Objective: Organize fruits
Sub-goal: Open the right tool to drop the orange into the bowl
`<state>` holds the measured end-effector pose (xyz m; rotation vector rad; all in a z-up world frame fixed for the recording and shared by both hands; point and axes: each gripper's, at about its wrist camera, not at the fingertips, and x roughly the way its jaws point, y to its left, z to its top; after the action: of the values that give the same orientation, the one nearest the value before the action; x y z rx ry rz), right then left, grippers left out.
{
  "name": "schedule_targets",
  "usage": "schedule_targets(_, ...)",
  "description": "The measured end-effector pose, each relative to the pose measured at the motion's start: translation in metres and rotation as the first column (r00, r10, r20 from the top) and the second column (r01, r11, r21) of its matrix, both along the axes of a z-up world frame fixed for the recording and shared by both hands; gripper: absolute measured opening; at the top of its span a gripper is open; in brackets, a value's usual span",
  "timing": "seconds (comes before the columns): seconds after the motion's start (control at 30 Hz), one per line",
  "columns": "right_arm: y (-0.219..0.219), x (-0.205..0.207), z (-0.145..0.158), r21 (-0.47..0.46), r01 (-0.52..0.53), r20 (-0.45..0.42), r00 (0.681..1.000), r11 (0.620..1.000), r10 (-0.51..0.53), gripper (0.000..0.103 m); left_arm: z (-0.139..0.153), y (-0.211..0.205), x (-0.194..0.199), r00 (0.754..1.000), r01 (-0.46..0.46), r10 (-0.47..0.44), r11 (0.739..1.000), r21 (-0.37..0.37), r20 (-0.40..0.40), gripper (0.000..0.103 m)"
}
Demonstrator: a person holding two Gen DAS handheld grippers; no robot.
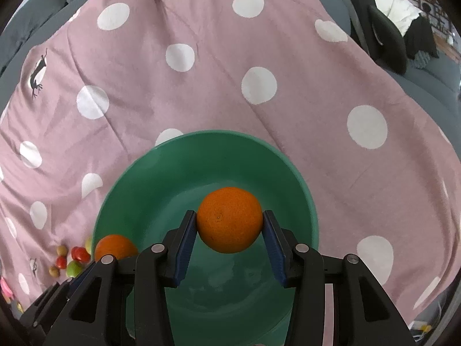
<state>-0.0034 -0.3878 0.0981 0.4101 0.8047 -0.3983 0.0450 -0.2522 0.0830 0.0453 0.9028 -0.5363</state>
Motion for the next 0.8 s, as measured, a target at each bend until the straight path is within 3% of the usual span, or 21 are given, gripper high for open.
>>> schedule_targets(0.57,-0.002,0.0,-0.001,0.0,0.012,-0.016,1.0,1.0,-0.012,0.048,-0.002,-0.001,0.001,0.999,0.017,-0.018,1.0,-0.021,-0.029,0.039)
schedule_targets(0.67,-0.003,0.001,-0.001,-0.004,0.012,-0.028,1.0,1.0,-0.012,0.048,0.003,0.001,-0.001,1.0,0.019,-0.019,1.0,-0.018,-0.016,0.047)
schedule_targets(0.77,-0.001,-0.002,0.006,-0.011,0.011,0.005,1.0,1.0,-0.011,0.053,0.011,0.006,-0.008,0.999,0.051,-0.051,0.998,-0.029,0.014,0.063)
schedule_targets(0.8,-0.001,-0.003,0.008,-0.011,0.01,0.016,1.0,1.0,-0.01,0.06,0.013,0.009,-0.01,0.999,0.053,-0.052,0.998,-0.026,0.015,0.073)
